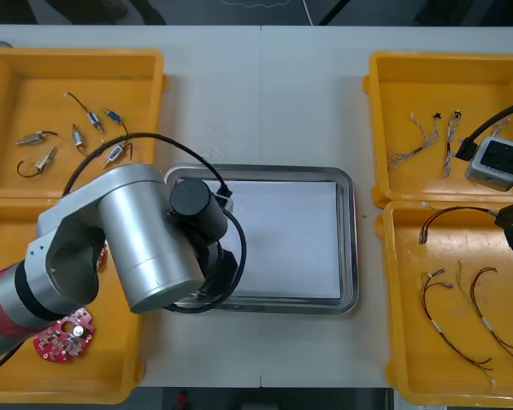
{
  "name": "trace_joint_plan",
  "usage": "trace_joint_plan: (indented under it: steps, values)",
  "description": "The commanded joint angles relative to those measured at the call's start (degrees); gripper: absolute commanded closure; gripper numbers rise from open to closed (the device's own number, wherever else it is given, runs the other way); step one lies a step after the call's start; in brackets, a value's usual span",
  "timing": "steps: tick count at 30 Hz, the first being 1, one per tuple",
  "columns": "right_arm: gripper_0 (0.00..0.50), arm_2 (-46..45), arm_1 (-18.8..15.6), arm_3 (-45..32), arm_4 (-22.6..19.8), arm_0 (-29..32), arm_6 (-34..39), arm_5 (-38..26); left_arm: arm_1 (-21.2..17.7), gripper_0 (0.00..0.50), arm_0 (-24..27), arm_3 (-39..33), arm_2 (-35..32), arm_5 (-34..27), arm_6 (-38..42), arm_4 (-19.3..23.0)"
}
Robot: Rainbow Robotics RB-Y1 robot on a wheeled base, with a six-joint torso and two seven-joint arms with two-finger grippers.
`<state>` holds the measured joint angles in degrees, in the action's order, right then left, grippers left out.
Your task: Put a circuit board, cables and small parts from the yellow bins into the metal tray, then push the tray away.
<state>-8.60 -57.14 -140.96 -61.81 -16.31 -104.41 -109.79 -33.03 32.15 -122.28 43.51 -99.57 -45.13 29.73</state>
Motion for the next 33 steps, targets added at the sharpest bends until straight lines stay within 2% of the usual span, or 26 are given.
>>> trace_joint_plan:
  steps: [1, 6, 12, 19, 22, 29, 33]
  values:
    - [0.500, 0.34, -2.28, -1.24, -0.95, -1.62, 1.93, -0.21, 1.30, 0.000, 1.87, -6.04, -7.57, -5.46, 4.70, 2.43]
    - [0.500, 3.15, -2.36, -1.33, -3.58, -5.31, 1.84, -0.21, -0.02, 0.000, 1.87, -8.68, -14.60, -10.29, 3.83, 6.30]
    - [0.500, 10.98, 0.27, -1.33, -3.14, -12.78, 1.84, -0.21, -2.22, 0.000, 2.13, -9.64, -24.79, -10.43, 2.51, 12.10]
    - [0.500, 19.76, 7.13, -0.89, 2.31, -20.34, 1.75, -0.21, -4.94, 0.000, 3.71, -7.53, -32.53, -10.43, 0.75, 15.27]
    - [0.500, 24.95, 9.85, 0.69, 5.29, -24.03, 1.66, -0.21, -6.08, 0.000, 4.94, -3.84, -35.34, -10.43, -3.29, 15.97]
    - [0.500, 32.16, 16.44, 6.93, 8.28, -30.18, 1.49, -0.21, -7.84, 0.000, 7.05, 4.86, -41.23, -10.43, -11.29, 16.23]
    - [0.500, 34.44, 19.52, 9.83, 9.86, -31.59, 1.14, -0.21, -8.90, 0.000, 7.76, 8.55, -44.48, -10.43, -14.54, 16.15]
